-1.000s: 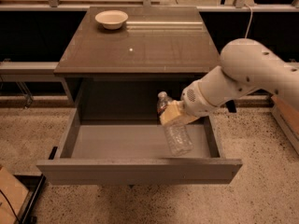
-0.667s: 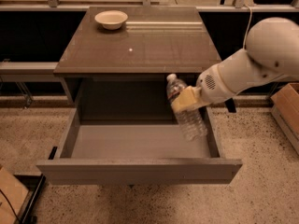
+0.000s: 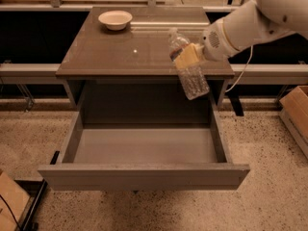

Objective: Pick water bottle from top drawer and place on counter

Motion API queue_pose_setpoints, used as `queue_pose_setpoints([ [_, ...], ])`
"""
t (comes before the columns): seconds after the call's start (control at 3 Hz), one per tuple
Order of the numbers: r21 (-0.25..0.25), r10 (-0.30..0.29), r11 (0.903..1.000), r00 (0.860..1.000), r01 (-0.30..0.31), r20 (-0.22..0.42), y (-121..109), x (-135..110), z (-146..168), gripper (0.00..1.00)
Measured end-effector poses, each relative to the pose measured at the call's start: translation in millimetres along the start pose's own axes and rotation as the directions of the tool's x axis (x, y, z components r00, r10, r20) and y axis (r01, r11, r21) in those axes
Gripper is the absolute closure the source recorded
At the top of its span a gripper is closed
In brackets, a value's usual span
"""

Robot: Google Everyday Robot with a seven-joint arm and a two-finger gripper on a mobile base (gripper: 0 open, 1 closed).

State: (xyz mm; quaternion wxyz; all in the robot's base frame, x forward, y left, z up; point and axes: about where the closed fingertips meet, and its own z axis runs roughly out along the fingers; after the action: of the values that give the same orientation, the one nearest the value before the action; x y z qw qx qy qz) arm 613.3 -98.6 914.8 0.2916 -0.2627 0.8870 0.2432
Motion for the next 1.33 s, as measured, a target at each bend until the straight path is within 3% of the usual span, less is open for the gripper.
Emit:
queue_pose_setpoints([
  [0.33, 0.005, -0.033, 0.9995, 0.997, 0.033, 0.067, -4.6, -55.1, 11.8, 1.0],
  [0.67, 0.028, -0.087, 0.996, 0.987, 0.084, 0.133, -3.0, -119.0, 47.8, 1.0],
  [1.0, 0.065, -0.147, 0.9883, 0.977, 0.138, 0.154, -3.1, -153.0, 81.2, 1.0],
  [1.33, 0.096, -0.192, 0.979, 0.971, 0.18, 0.139, -14.8, -164.9, 117.7, 1.0],
])
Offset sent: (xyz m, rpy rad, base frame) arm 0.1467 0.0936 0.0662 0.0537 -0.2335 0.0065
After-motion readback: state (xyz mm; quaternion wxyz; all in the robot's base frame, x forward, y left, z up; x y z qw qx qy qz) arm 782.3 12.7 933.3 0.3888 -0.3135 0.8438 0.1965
